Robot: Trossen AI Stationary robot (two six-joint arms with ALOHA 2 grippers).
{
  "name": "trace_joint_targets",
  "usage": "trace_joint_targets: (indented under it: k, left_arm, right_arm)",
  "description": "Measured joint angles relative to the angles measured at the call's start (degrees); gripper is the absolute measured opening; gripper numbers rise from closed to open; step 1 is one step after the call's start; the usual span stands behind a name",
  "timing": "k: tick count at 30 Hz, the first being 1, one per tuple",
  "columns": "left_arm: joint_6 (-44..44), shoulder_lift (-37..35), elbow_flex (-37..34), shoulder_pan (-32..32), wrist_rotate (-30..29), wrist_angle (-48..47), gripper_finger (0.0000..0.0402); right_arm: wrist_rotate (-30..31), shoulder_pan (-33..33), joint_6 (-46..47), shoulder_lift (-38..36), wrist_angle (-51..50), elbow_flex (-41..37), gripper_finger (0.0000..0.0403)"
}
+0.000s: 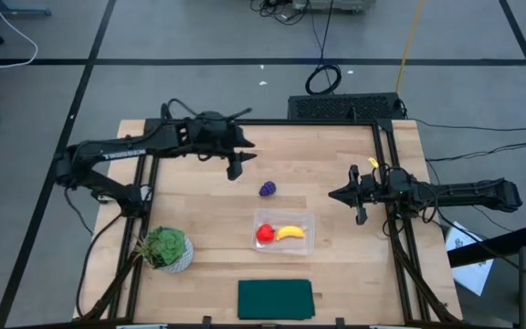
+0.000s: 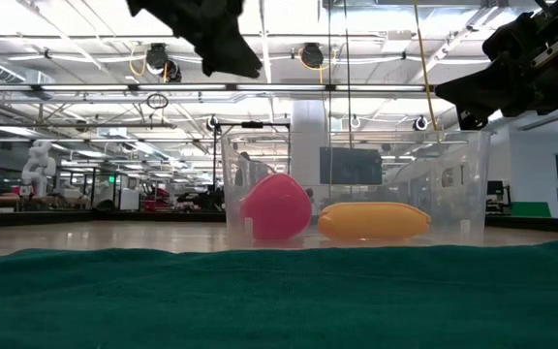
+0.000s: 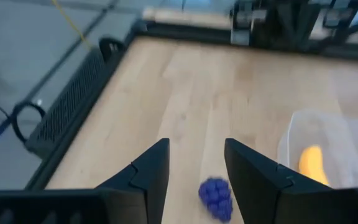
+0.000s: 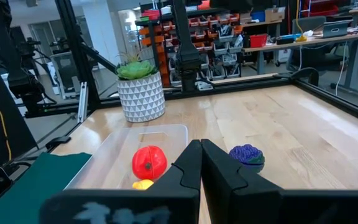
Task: Pick and placing Produce into tupperware
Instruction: Put the grapes into the transparent bin
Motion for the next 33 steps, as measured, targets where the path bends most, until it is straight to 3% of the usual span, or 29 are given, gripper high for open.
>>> trace_joint_targets:
  k: [13,27,33]
  left_arm:
    - [4.0,18.7,16.0,-1.3,0.0,-19.6,0.0169]
    - [4.7,27.6,19.2,-3.5,-0.7,-20.9,0.0288]
    - [2.9,29.7,19.2,-4.3,-1.5,-18.9,0.0313]
  right_arm:
    - [0.0,0.0,-0.2,0.0,0.0,0.0,0.0000]
    - [0.0,0.0,-0.3,0.0,-0.5,0.0,0.0000]
    - [0.0,0.0,-0.3,0.0,-0.7,0.0,0.0000]
